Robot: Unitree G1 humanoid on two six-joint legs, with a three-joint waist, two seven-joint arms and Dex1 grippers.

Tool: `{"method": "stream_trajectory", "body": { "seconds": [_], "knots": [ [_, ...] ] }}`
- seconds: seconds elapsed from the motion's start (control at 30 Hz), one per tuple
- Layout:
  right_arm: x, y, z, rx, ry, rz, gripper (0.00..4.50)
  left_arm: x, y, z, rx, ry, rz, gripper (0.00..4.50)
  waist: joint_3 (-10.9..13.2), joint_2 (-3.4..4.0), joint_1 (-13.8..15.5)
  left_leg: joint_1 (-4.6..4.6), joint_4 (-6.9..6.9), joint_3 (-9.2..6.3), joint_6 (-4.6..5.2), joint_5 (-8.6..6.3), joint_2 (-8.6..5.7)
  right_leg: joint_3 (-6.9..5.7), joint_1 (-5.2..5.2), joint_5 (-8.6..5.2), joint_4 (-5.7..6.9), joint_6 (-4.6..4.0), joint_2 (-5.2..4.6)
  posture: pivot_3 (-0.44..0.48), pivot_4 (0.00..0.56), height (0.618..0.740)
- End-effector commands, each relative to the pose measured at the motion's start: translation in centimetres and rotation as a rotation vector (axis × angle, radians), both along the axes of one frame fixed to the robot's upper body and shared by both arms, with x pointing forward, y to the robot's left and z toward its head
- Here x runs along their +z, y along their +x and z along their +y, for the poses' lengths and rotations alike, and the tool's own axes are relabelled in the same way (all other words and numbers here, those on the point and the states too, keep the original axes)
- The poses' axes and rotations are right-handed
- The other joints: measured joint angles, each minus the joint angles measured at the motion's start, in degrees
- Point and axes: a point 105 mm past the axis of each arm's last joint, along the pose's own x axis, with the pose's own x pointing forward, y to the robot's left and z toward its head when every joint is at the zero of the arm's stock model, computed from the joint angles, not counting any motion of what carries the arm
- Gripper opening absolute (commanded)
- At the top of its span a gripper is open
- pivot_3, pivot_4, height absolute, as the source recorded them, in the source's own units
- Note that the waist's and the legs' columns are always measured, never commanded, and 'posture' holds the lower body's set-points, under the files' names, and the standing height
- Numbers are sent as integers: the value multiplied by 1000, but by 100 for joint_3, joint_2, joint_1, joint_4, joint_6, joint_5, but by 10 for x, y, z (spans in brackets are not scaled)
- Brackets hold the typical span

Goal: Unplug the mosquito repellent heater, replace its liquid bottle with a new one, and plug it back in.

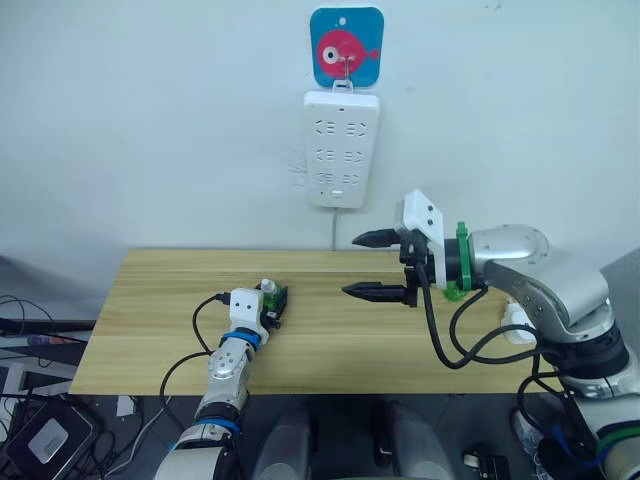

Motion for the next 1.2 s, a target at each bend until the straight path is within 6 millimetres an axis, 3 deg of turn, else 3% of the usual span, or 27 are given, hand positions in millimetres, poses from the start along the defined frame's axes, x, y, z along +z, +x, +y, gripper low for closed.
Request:
{"method": "stream_trajectory", "body": {
  "seconds": [0.03,0.13,0.3,0.53,0.77,0.9,1.13,1.2],
  "knots": [
    [-8,-5,-17,-24,17,-58,4500,58,-2,-52,-413,85,-104,2258,2,-4,50,-4,0,-7,-1,1,-1,-3,1,0,1,0,0,58,257,740],
    [-23,-6,-24,-45,27,-52,4500,86,-28,-83,-772,114,-59,2258,2,0,83,-7,1,-11,-11,6,-3,-2,2,0,0,0,1,56,244,740],
    [-28,-6,-12,-66,87,-65,4500,108,-46,-96,-1047,166,-4,2258,-6,13,-33,11,1,12,-17,10,6,14,3,0,4,0,11,35,217,740],
    [-17,-9,6,-119,195,-79,4500,127,-38,-107,-1146,173,-14,2258,-7,14,-30,7,2,-1,-36,21,12,7,1,0,12,-1,29,-19,200,740],
    [-18,-8,7,-170,235,-68,4500,133,-39,-111,-1184,166,-18,2258,-8,14,-45,5,3,1,-37,22,7,15,-1,1,8,-1,28,-43,196,740],
    [-18,-6,8,-175,252,-63,3619,134,-39,-113,-1195,160,-17,2258,-8,15,-64,6,4,2,-37,22,7,15,0,1,11,-1,29,-49,194,740],
    [-24,-7,5,-153,228,-50,1107,131,-38,-112,-1188,167,-11,2258,-8,15,-80,6,5,3,-36,22,7,15,0,1,12,-1,30,-37,205,740],
    [-23,-9,6,-140,232,-46,1026,131,-39,-112,-1185,165,-11,2258,-8,15,-80,6,6,3,-36,22,7,15,0,1,12,-1,30,-30,207,740]
  ]
}}
